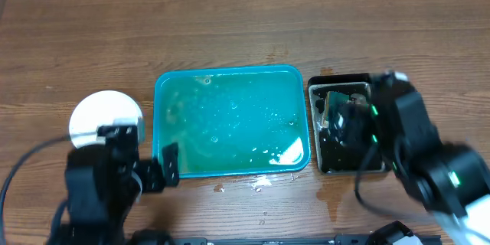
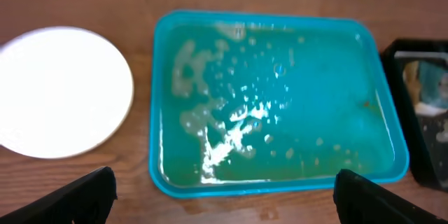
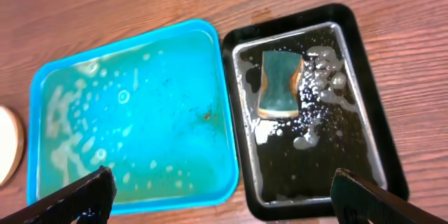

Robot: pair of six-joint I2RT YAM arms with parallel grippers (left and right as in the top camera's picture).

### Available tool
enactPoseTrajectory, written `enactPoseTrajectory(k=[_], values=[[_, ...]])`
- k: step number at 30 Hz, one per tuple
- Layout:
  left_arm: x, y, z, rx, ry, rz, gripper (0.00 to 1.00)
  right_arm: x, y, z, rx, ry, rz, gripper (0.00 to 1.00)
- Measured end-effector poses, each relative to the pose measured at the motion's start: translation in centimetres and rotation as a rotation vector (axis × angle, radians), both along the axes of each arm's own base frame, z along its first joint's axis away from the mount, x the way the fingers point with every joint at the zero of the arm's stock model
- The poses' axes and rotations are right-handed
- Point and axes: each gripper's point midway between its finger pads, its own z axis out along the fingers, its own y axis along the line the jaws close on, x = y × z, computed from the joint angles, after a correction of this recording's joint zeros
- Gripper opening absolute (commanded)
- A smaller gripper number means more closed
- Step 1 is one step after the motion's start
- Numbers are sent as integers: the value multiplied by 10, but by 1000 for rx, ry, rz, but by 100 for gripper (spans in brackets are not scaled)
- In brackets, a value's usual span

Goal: Clean dirty plates on tray and stack at the side

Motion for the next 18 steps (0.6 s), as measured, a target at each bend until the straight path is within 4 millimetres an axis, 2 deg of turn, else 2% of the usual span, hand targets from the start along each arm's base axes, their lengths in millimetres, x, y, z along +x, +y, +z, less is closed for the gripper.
enactPoseTrajectory(k=[3, 7, 12, 18], values=[[-11, 4, 9, 20, -74, 17, 100, -19, -14, 1, -6, -49, -11, 100], [-10, 6, 22, 29, -147, 27, 100, -35, -27, 6, -1, -105, -30, 100], [-6, 7, 27, 31, -175, 30, 100, -38, -31, 13, 5, -139, -41, 100], [-14, 7, 15, 34, -118, 33, 100, -37, -31, 12, 1, -138, -43, 100]])
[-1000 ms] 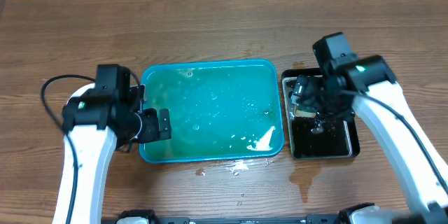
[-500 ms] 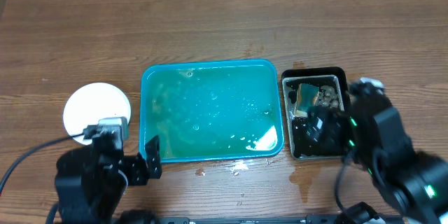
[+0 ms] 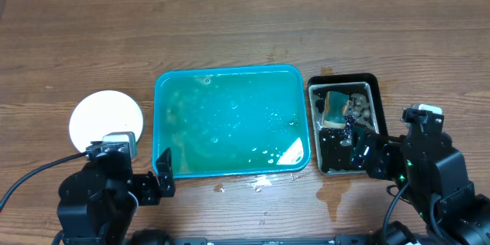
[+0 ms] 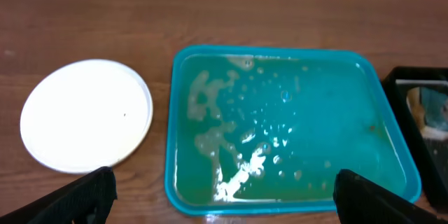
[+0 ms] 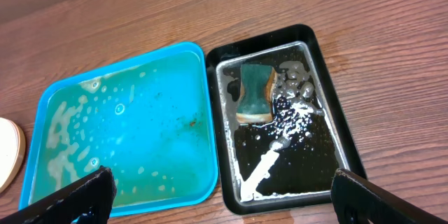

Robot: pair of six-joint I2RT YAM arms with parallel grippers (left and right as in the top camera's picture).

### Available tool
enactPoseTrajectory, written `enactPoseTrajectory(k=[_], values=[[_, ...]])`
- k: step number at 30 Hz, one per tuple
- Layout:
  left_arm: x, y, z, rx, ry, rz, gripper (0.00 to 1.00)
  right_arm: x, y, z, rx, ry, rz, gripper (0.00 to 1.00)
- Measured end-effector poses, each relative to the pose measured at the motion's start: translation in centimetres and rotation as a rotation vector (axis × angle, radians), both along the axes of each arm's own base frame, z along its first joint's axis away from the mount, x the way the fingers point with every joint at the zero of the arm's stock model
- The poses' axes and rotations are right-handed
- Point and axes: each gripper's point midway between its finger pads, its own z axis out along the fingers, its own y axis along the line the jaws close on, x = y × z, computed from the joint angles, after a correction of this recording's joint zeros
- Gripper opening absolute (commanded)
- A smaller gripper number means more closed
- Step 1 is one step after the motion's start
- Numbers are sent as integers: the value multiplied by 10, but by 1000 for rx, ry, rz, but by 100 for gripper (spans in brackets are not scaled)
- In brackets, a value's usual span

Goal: Clean dirty plates on tray and stack at the side

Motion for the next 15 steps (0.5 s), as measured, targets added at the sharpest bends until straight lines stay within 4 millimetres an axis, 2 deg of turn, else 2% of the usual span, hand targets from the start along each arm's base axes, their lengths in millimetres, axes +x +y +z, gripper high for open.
enactPoseTrajectory(k=[9, 15], values=[[-10, 0, -13, -2, 66, 0, 100, 0, 0, 0, 0, 1, 0, 100], [-11, 0, -14, -1, 71, 0, 100, -6, -4, -6, -15, 30, -5, 100]])
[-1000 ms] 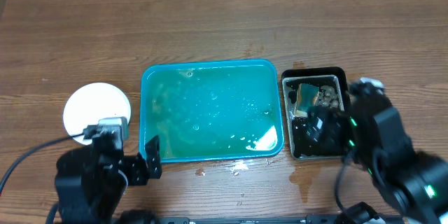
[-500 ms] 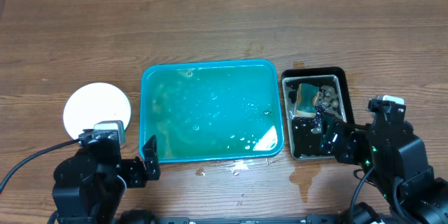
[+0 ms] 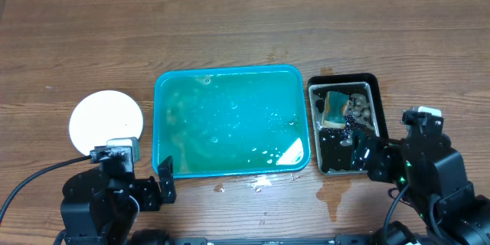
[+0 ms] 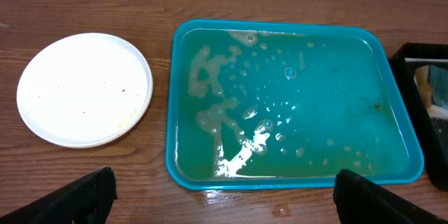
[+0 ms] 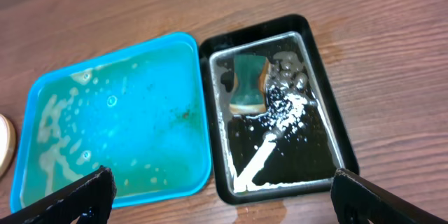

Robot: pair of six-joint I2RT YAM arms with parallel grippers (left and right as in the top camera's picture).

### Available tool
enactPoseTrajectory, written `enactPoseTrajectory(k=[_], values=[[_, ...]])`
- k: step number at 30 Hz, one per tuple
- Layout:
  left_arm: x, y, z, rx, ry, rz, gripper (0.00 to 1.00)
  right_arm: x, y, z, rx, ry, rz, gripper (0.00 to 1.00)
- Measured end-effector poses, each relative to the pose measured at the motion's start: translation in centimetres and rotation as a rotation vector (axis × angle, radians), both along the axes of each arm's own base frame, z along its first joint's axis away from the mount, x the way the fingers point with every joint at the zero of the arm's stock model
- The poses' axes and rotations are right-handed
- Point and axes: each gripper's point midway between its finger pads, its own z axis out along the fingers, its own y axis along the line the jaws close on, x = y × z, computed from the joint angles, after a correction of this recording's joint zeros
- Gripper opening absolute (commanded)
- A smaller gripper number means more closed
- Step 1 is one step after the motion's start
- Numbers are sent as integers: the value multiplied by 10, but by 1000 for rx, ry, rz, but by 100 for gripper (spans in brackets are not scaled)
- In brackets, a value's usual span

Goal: Clean dirty plates on tray and stack at the side

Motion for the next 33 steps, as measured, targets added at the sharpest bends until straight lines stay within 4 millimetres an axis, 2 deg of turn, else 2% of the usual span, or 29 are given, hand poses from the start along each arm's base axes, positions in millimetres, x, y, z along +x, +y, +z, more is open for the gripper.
enactPoseTrajectory(k=[4, 7, 9, 14, 23, 29, 33], values=[[0, 0, 0, 0, 0, 1, 100, 11, -5, 14, 20, -97, -17, 100], [0, 0, 0, 0, 0, 0, 100, 26, -7, 30, 33, -250, 20, 100], [0, 0, -1, 0, 1, 0, 100, 32, -11, 33, 31, -334, 36, 100], [0, 0, -1, 0, 3, 0, 100, 38, -19, 16, 20, -456, 50, 100], [0, 0, -2, 0, 6, 1, 100, 33, -11, 1, -24, -711, 145, 100], [0, 0, -3, 0, 7, 1, 100, 31, -1, -22, -67, -815, 242, 100], [0, 0, -3, 0, 8, 1, 100, 33, 0, -43, -88, -813, 267, 100]])
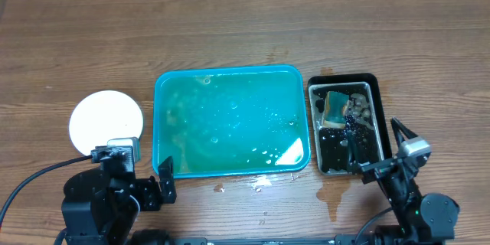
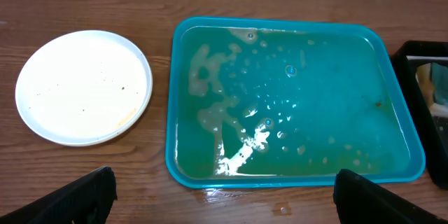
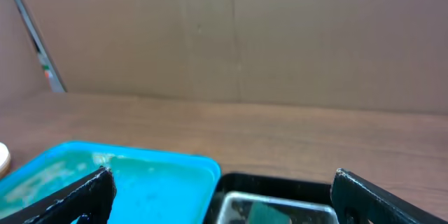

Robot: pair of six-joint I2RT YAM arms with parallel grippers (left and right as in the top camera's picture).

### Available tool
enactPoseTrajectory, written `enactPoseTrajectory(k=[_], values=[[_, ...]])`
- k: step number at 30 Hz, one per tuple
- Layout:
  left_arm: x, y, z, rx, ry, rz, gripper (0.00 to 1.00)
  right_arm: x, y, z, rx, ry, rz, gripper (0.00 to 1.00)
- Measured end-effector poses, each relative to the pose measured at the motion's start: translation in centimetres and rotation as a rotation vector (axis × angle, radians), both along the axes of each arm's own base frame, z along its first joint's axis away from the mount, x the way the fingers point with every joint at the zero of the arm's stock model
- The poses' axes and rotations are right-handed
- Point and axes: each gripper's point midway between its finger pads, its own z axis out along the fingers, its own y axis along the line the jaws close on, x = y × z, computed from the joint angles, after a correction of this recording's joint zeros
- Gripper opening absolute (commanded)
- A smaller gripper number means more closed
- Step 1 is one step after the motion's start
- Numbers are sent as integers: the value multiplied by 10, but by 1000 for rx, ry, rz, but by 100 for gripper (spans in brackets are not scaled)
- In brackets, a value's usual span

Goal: Clean dirty plates on tray and stack at the side

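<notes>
A white plate [image 1: 106, 117] lies on the table left of the blue tray [image 1: 158, 122]. In the left wrist view the plate [image 2: 82, 87] shows small specks and an orange streak. The blue tray [image 2: 170, 112] holds only soapy green water. My left gripper [image 2: 224, 196] is open and empty, back from the tray's front left corner [image 1: 165, 174]. My right gripper [image 3: 224, 189] is open and empty, low at the table's front, behind the black tray [image 1: 344, 80]. A green sponge [image 1: 333, 109] lies in the black tray.
The black tray [image 3: 280, 182] holds foam and water next to the sponge [image 3: 262, 213]. Drops of water lie on the wood in front of the blue tray [image 2: 280, 208]. A cardboard wall [image 3: 231, 35] stands along the far side of the table.
My right wrist camera has tipped up from looking down on both trays to looking level across the table. The right arm sits lower and nearer the front edge. The left arm has barely moved.
First my right gripper hung open over the black tray with the sponge lying in it, and my left was open at the blue tray's front left corner. Then both stood back near the front edge. The plate, sponge and trays have stayed where they were.
</notes>
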Motion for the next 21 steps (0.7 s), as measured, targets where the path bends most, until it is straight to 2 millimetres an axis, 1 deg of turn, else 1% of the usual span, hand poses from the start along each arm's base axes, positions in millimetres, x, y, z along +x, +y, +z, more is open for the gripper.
enactPoseTrajectory(k=[3, 7, 10, 13, 21], values=[[0, 0, 0, 0, 0, 0, 100, 3, 2, -21, -20, 38, 11, 100], [0, 0, 0, 0, 0, 0, 100, 6, 0, -41, -42, 82, 3, 100], [0, 0, 0, 0, 0, 0, 100, 7, -3, -51, -49, 110, -13, 100], [0, 0, 0, 0, 0, 0, 100, 9, -8, -56, -54, 123, -46, 100], [0, 0, 0, 0, 0, 0, 100, 13, -26, -57, 1, 140, -176, 100]])
